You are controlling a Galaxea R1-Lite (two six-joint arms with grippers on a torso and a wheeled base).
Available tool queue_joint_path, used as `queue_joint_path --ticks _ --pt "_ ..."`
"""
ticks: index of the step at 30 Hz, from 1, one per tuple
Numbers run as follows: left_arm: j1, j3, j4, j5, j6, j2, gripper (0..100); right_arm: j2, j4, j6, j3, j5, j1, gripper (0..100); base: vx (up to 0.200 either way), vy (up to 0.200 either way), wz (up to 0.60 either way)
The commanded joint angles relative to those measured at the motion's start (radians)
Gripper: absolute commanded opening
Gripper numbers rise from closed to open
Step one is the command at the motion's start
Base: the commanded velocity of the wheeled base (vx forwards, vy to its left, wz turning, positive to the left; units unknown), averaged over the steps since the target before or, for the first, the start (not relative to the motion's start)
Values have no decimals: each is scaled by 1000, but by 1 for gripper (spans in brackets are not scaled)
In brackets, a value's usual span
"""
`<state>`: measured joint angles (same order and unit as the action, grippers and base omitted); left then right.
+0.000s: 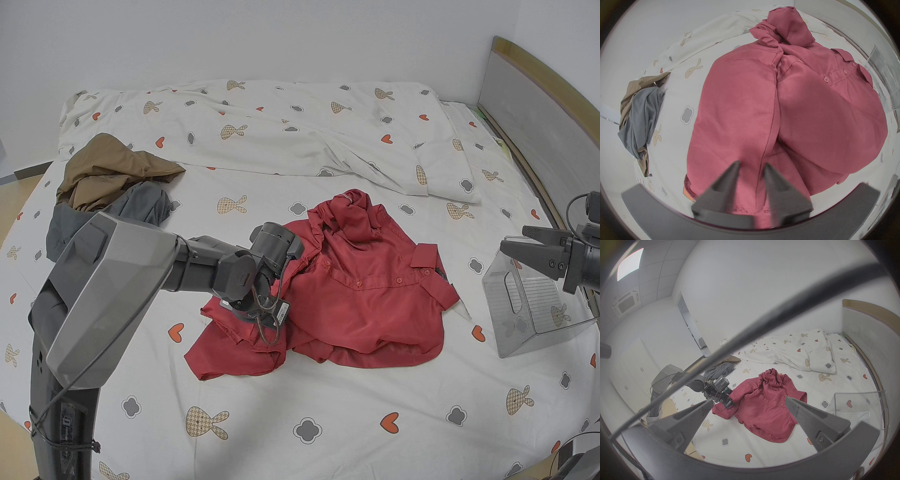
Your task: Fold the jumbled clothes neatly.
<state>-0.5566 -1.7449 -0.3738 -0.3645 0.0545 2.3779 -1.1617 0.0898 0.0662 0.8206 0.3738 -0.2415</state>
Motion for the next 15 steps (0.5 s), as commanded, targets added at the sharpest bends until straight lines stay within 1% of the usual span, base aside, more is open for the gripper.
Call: queue_joint_path --ticks 1,7,8,9,13,15 --pt "21 1 -2 -1 -1 -34 0 -10 1 0 0 0 -1 100 0 0 0" --pt "89 -25 3 -1 -45 -85 0 -10 1 0 -1 0 -4 100 0 0 0" --pt "89 -25 3 -1 -45 -85 0 -10 1 0 -1 0 -4 100 0 0 0" --pt "115 -67 0 -1 -45 -92 0 -10 1 0 -3 0 -5 100 0 0 0" --pt "161 -159 -7 -1 -48 -89 0 -12 1 0 -5 0 -10 100 0 0 0" --pt "192 -220 -34 -1 -48 -83 0 -12 1 0 -6 0 -12 100 0 0 0"
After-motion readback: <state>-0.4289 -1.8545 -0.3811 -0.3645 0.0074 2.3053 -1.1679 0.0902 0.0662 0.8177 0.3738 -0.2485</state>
